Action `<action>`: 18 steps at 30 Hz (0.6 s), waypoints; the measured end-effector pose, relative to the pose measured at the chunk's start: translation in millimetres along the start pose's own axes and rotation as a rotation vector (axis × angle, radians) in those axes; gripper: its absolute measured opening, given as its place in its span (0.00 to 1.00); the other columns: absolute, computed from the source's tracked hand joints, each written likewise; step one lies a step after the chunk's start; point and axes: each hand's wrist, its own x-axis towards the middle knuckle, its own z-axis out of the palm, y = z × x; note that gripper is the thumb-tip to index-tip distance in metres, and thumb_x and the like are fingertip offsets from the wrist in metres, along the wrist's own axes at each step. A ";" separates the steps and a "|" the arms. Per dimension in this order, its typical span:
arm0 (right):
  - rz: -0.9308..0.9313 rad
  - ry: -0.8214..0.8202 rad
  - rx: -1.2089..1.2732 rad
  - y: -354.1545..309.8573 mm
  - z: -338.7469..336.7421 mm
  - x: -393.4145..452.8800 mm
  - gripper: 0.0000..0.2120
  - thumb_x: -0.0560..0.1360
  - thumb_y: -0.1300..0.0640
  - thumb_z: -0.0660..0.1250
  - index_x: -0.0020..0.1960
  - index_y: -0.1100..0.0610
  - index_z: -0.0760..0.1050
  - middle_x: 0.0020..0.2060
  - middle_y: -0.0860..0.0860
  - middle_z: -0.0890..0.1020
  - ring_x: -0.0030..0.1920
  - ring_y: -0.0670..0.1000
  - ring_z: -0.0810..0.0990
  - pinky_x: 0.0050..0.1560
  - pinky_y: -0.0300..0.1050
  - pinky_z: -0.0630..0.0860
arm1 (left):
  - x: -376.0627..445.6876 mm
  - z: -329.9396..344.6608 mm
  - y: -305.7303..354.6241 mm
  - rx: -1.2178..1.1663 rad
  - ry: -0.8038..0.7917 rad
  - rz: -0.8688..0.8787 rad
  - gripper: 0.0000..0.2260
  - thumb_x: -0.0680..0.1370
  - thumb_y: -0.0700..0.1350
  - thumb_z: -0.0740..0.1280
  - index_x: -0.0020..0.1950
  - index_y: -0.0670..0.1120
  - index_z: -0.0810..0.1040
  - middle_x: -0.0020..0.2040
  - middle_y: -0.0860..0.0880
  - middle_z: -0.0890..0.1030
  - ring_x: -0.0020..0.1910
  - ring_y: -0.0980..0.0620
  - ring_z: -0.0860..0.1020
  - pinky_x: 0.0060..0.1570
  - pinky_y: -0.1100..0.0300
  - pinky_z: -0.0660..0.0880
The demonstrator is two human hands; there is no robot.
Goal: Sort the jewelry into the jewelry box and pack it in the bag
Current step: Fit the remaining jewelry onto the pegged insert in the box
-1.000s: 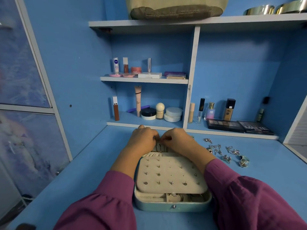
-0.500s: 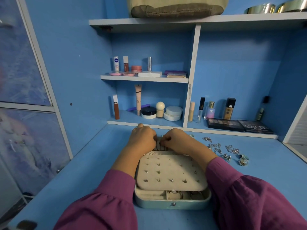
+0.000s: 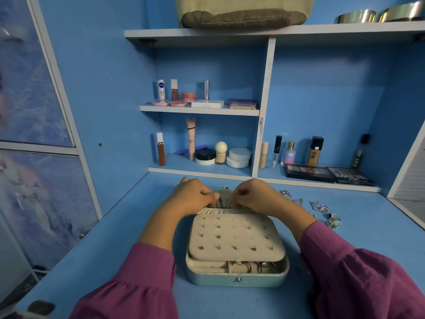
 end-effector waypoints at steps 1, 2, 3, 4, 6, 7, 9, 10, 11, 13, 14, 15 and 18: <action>0.000 -0.038 -0.027 2.4 -1.2 -1.4 0.06 0.76 0.53 0.67 0.45 0.52 0.83 0.39 0.45 0.82 0.41 0.45 0.78 0.43 0.39 0.75 | -0.7 0.6 0.2 0.015 -0.006 0.002 0.14 0.78 0.56 0.64 0.45 0.51 0.85 0.45 0.47 0.78 0.56 0.51 0.65 0.56 0.54 0.68; -0.011 -0.071 -0.041 3.8 -2.0 -2.9 0.06 0.75 0.52 0.68 0.45 0.51 0.83 0.40 0.44 0.82 0.42 0.43 0.78 0.44 0.38 0.75 | -1.0 1.2 0.7 0.011 -0.007 0.001 0.14 0.78 0.56 0.63 0.45 0.51 0.85 0.45 0.48 0.78 0.56 0.51 0.65 0.58 0.54 0.68; -0.025 -0.098 -0.048 4.5 -2.1 -3.7 0.05 0.74 0.51 0.69 0.46 0.51 0.83 0.41 0.43 0.81 0.43 0.43 0.77 0.46 0.38 0.75 | -0.8 2.2 0.7 0.001 -0.003 -0.001 0.15 0.78 0.57 0.63 0.44 0.51 0.85 0.45 0.48 0.78 0.57 0.52 0.65 0.58 0.53 0.68; -0.033 -0.116 -0.052 4.7 -1.7 -3.8 0.06 0.74 0.50 0.70 0.47 0.51 0.83 0.42 0.44 0.81 0.44 0.43 0.77 0.48 0.40 0.76 | -0.8 3.2 0.9 -0.006 0.000 -0.001 0.15 0.78 0.57 0.63 0.43 0.51 0.85 0.45 0.48 0.78 0.57 0.52 0.65 0.58 0.53 0.68; -0.036 -0.144 -0.075 4.1 -0.1 -3.5 0.07 0.74 0.49 0.69 0.48 0.52 0.81 0.45 0.46 0.81 0.46 0.45 0.77 0.50 0.42 0.76 | -0.4 5.8 1.3 0.000 -0.007 -0.001 0.17 0.79 0.58 0.61 0.41 0.49 0.84 0.43 0.47 0.78 0.56 0.52 0.65 0.57 0.53 0.68; -0.041 -0.159 -0.082 3.8 0.4 -3.7 0.07 0.75 0.50 0.68 0.48 0.52 0.80 0.45 0.46 0.80 0.46 0.45 0.77 0.49 0.40 0.74 | -0.1 7.1 1.7 0.014 -0.014 0.003 0.19 0.79 0.58 0.61 0.39 0.48 0.84 0.41 0.47 0.77 0.55 0.51 0.66 0.56 0.53 0.68; -0.067 -0.174 -0.073 4.6 -0.1 -4.7 0.05 0.77 0.53 0.65 0.49 0.52 0.78 0.44 0.45 0.78 0.46 0.46 0.75 0.47 0.37 0.71 | 0.9 10.7 2.8 0.058 -0.023 0.021 0.24 0.79 0.60 0.59 0.33 0.45 0.79 0.35 0.47 0.75 0.53 0.50 0.67 0.55 0.52 0.70; -0.073 -0.170 -0.047 5.3 -1.0 -5.3 0.05 0.78 0.53 0.64 0.50 0.52 0.78 0.44 0.46 0.78 0.46 0.46 0.75 0.46 0.37 0.70 | 1.4 12.4 4.0 0.077 -0.028 0.031 0.25 0.79 0.61 0.58 0.31 0.46 0.76 0.33 0.47 0.73 0.52 0.49 0.67 0.55 0.50 0.70; -0.063 -0.159 0.006 6.2 -2.0 -5.9 0.06 0.79 0.54 0.63 0.50 0.53 0.77 0.43 0.46 0.78 0.44 0.46 0.74 0.44 0.37 0.70 | 2.0 13.8 5.1 0.091 -0.031 0.036 0.25 0.79 0.62 0.56 0.30 0.47 0.75 0.32 0.48 0.72 0.53 0.49 0.67 0.56 0.49 0.70; -0.013 -0.139 0.146 5.7 -3.2 -7.4 0.09 0.80 0.52 0.61 0.51 0.55 0.78 0.42 0.47 0.79 0.43 0.47 0.75 0.43 0.37 0.71 | 3.1 14.7 6.7 0.100 -0.044 0.030 0.25 0.79 0.64 0.53 0.32 0.51 0.77 0.34 0.51 0.75 0.55 0.48 0.67 0.57 0.49 0.69; 0.010 -0.134 0.189 5.8 -3.3 -7.5 0.12 0.80 0.50 0.59 0.52 0.55 0.78 0.44 0.48 0.79 0.44 0.47 0.75 0.45 0.37 0.72 | 3.7 14.5 6.9 0.094 -0.042 0.028 0.25 0.79 0.64 0.51 0.33 0.53 0.77 0.36 0.52 0.76 0.56 0.48 0.68 0.58 0.49 0.68; 0.022 -0.132 0.203 6.0 -3.2 -7.2 0.14 0.81 0.48 0.58 0.53 0.55 0.78 0.46 0.50 0.80 0.45 0.48 0.76 0.47 0.38 0.72 | 4.4 14.3 6.5 0.081 -0.027 0.025 0.26 0.79 0.64 0.50 0.34 0.53 0.78 0.38 0.52 0.77 0.56 0.48 0.68 0.59 0.49 0.68; 0.036 -0.152 0.216 4.1 -1.2 -8.4 0.19 0.81 0.42 0.53 0.56 0.50 0.79 0.46 0.45 0.78 0.46 0.44 0.75 0.48 0.37 0.71 | 5.5 13.5 3.5 0.017 0.127 -0.006 0.26 0.80 0.62 0.51 0.39 0.50 0.81 0.44 0.50 0.76 0.58 0.48 0.67 0.62 0.48 0.66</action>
